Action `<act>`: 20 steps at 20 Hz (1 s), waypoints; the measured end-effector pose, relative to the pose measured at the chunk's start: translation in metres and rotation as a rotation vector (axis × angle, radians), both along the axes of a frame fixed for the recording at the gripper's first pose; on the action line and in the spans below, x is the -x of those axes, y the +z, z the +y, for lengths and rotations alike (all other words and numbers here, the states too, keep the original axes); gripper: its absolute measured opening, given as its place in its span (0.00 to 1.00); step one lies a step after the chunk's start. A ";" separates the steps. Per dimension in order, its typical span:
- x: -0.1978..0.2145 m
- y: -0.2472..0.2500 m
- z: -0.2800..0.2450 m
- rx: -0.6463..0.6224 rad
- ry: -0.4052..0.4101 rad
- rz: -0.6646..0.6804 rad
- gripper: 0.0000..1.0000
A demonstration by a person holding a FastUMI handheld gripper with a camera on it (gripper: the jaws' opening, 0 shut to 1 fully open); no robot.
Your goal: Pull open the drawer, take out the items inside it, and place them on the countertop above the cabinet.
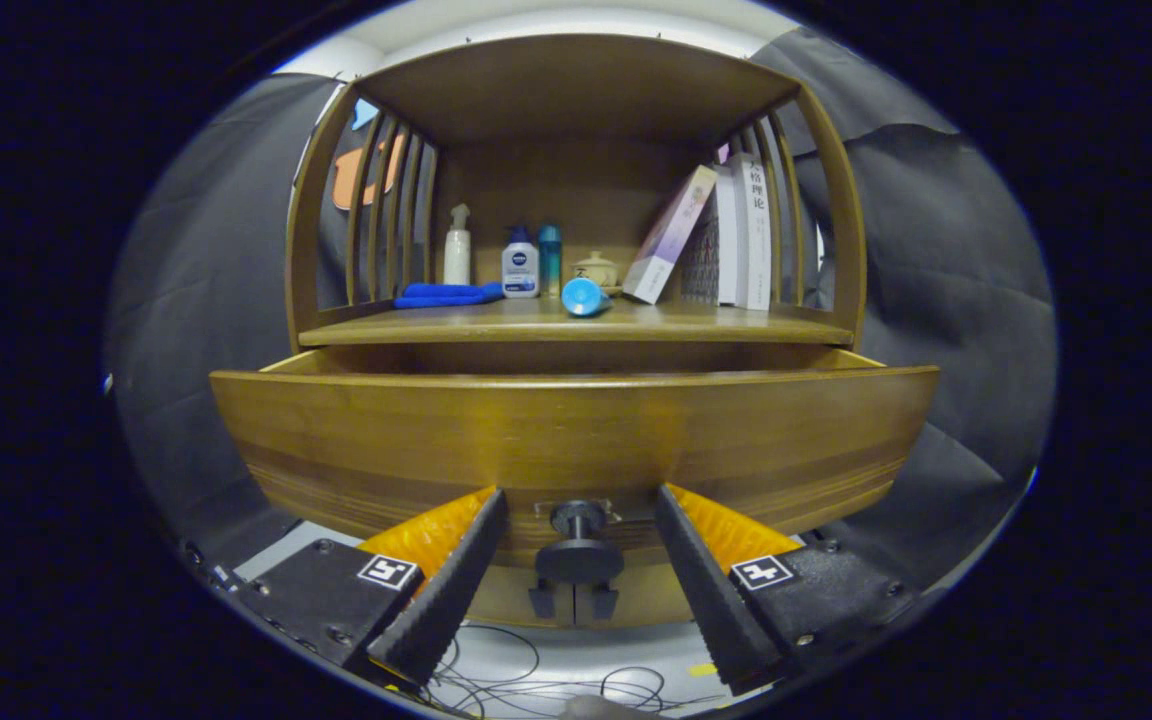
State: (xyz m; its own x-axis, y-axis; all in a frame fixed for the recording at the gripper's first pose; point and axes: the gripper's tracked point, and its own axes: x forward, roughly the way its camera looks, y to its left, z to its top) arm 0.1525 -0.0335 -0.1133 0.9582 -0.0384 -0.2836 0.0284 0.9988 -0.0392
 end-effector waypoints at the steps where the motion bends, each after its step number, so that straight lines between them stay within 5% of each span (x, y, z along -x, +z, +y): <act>1: -0.005 0.000 0.001 0.002 -0.002 0.002 0.99; 20: -0.092 0.000 0.000 -0.009 -0.013 0.015 0.99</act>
